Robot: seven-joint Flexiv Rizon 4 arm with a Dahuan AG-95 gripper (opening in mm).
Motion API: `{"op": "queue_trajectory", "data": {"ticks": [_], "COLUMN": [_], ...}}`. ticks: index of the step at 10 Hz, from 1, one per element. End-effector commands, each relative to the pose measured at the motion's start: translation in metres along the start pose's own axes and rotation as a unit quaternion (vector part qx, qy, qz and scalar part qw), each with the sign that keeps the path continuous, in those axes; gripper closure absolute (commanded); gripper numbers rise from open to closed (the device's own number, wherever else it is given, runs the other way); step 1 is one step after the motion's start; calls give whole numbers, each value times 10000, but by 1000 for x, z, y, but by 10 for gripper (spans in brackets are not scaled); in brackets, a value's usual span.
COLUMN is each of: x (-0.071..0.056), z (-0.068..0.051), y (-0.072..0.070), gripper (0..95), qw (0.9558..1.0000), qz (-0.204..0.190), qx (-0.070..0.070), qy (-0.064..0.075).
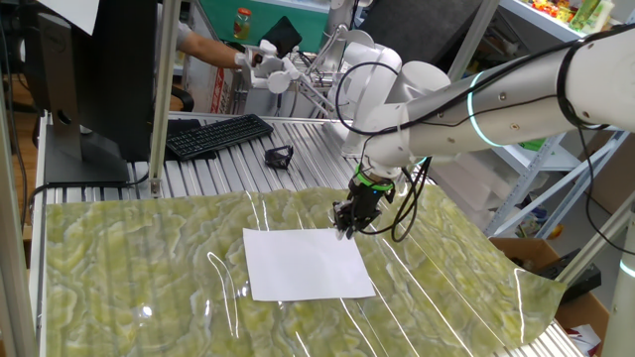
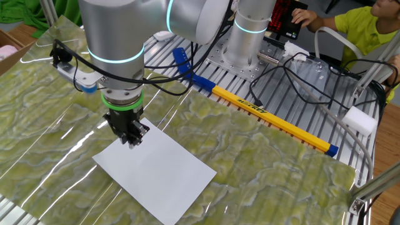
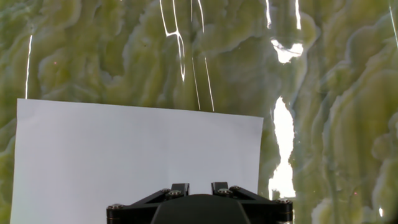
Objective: Flip over and spread out the paper that is laid flat on the table
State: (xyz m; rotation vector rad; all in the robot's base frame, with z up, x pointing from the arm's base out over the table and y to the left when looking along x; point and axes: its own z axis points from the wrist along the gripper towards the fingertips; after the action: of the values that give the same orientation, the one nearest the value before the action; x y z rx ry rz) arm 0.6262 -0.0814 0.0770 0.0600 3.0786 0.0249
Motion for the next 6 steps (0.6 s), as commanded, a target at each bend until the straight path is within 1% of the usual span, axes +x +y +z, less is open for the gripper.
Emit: {"op": "queue_trajectory", "data": {"ticks": [1,2,3,4,5,6], "x": [0,0,0,0,0,0], "z": [0,0,0,0,0,0], "y": [0,0,0,0,0,0], "gripper": [760,950,950,950,950,950], "qw": [10000,9998,9997,9996,9996,9995], "qz": [0,-134,-129,-167,-135,-95], "qx": [1,-82,-81,-63,-56,-20], "qy": [0,141,202,237,242,288]}}
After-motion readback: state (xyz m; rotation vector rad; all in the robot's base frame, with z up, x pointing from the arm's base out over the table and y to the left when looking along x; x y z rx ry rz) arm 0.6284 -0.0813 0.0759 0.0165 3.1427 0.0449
